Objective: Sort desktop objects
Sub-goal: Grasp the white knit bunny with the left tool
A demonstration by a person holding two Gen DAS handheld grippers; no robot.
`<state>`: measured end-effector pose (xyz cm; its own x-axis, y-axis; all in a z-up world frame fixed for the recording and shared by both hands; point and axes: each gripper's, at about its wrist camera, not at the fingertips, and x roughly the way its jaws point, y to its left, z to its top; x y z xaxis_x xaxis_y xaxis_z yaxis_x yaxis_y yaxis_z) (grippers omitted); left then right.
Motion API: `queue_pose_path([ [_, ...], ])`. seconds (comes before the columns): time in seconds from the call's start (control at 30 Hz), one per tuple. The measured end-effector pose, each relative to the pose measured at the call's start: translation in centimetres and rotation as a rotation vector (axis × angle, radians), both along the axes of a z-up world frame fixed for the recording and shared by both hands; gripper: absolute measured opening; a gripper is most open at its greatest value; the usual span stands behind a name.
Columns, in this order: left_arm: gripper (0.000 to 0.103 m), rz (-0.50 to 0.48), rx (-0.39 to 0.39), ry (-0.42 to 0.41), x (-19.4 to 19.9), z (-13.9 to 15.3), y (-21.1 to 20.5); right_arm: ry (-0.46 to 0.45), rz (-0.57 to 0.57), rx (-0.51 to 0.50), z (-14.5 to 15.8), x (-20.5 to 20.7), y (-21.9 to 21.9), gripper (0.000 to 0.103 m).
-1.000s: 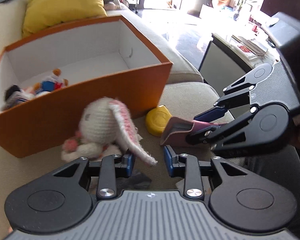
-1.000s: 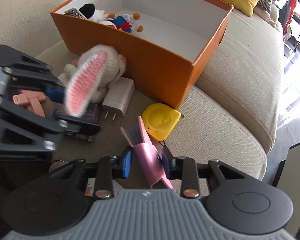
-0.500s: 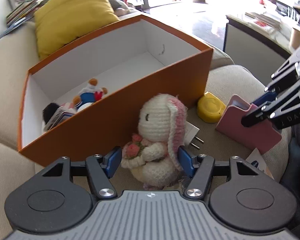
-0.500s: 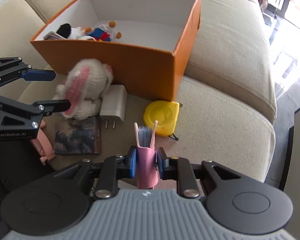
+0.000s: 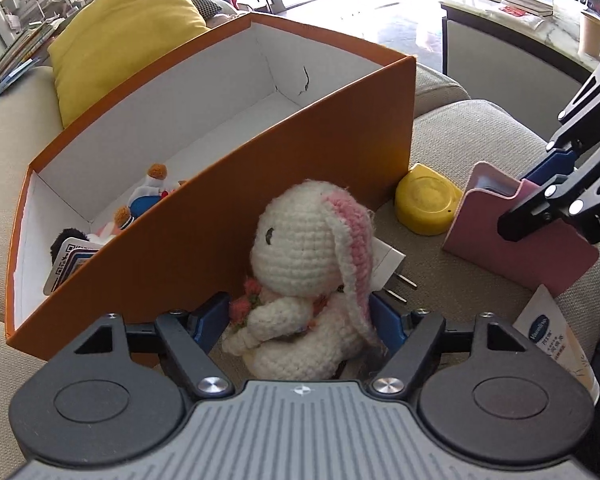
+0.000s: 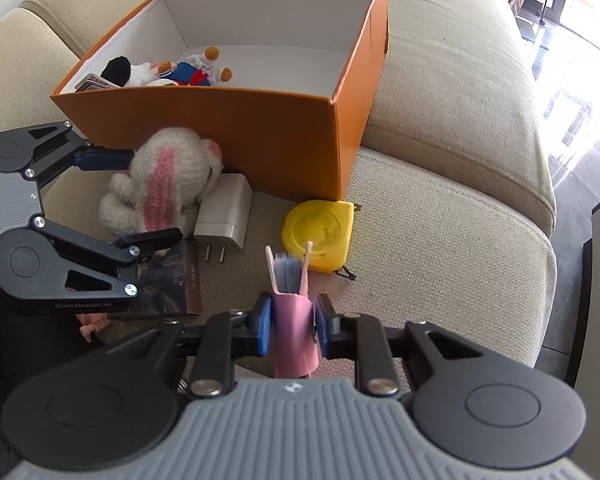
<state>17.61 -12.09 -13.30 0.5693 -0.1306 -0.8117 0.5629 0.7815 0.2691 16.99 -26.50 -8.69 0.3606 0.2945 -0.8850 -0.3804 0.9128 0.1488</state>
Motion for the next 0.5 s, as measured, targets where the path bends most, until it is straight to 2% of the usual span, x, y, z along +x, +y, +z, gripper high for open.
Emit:
queue_pose_path([
  [0.2,0.077,0.047,-0.073,0.004,0.3,0.6,1.0,-0.008,-0.008,0.001,-0.1,-0.3,0.1,0.024],
  [0.23,0.072,0.059,-0.090,0.004,0.2,0.9,1.3,-0.009,-0.010,0.000,-0.1,-0.3,0.1,0.024],
  [0.27,0.061,0.070,-0.110,0.000,0.1,1.1,1.5,-0.010,-0.012,0.000,-0.1,-0.4,0.1,0.024],
  [0.33,0.052,0.079,-0.134,-0.010,-0.1,1.9,1.9,-0.012,-0.018,0.000,-0.1,-0.5,0.1,0.024],
  [0.43,0.045,0.085,-0.151,-0.020,-0.4,2.4,2.1,-0.018,-0.022,-0.005,-0.1,-0.6,0.3,0.024],
  [0.47,0.038,0.093,-0.166,-0.022,-0.5,2.5,2.3,-0.020,-0.023,-0.007,0.0,-0.7,0.4,0.024],
  [0.5,0.036,0.099,-0.186,-0.017,-0.7,2.7,2.5,-0.023,-0.026,-0.009,0.0,-0.7,0.4,0.023],
])
